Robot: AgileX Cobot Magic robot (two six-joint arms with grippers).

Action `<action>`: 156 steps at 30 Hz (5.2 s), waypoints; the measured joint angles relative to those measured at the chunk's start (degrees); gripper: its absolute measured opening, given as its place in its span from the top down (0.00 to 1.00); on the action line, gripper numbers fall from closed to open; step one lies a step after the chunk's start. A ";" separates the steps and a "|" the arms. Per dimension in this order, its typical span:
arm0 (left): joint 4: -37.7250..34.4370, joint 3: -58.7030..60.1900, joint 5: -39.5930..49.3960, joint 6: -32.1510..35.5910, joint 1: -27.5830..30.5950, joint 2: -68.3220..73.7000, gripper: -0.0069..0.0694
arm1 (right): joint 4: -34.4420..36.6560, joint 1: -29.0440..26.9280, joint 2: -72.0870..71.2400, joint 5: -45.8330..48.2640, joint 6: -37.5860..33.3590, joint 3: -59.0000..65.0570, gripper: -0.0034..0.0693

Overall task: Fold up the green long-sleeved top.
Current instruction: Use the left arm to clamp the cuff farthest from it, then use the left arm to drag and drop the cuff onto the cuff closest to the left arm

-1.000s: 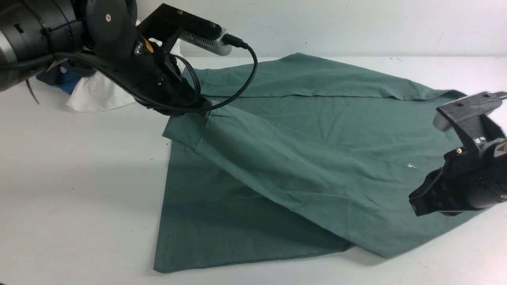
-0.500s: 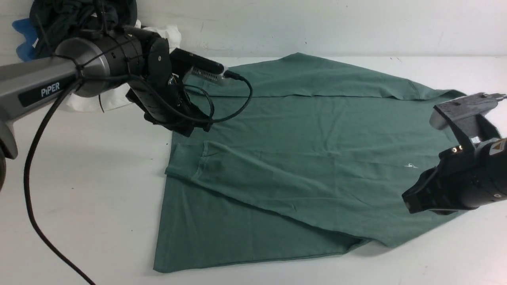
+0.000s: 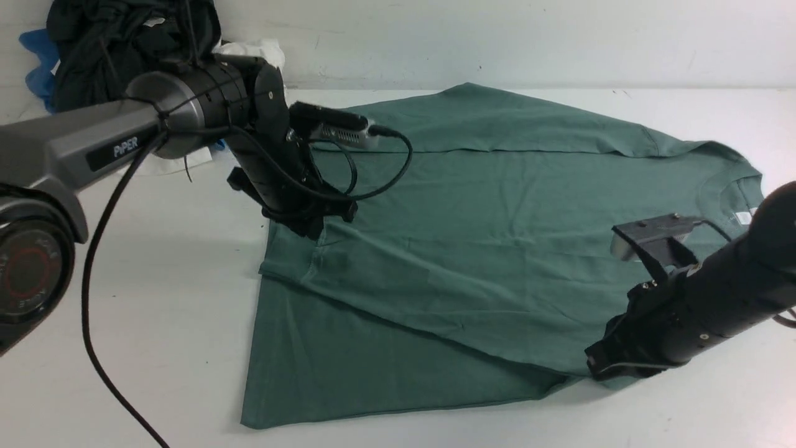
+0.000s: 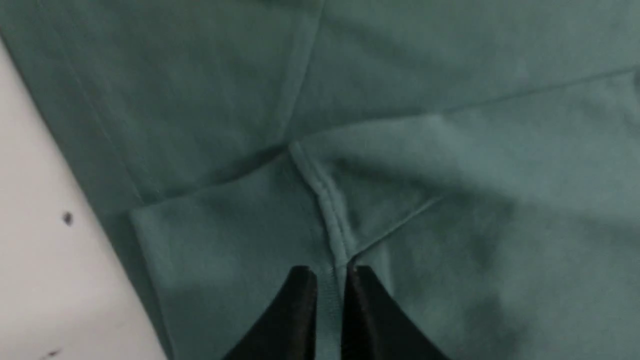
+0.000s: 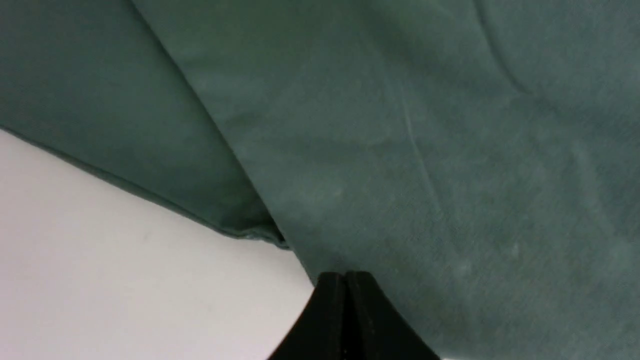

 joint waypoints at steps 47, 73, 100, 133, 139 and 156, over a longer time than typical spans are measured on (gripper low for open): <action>-15.80 -52.07 -18.32 7.06 12.32 34.35 0.49 | -3.25 13.85 2.12 -10.79 3.62 -2.84 0.97; -19.26 -60.76 -3.08 10.39 12.25 27.86 0.91 | -4.02 13.85 2.14 -5.90 3.44 -2.84 0.97; -15.53 -61.50 -17.87 13.06 9.63 40.34 0.90 | -2.72 13.85 2.14 -2.93 2.34 -2.84 0.97; 6.62 -24.16 19.18 2.93 -4.16 7.54 0.91 | -36.55 13.85 -22.76 2.85 23.30 -2.84 0.97; 10.42 -20.12 18.84 2.61 -4.54 1.74 0.91 | -41.08 13.85 -25.85 2.91 24.43 -2.84 0.97; 10.67 5.29 15.06 -0.04 -5.03 -6.63 0.86 | -41.52 13.85 -25.85 -0.98 25.60 -2.84 0.97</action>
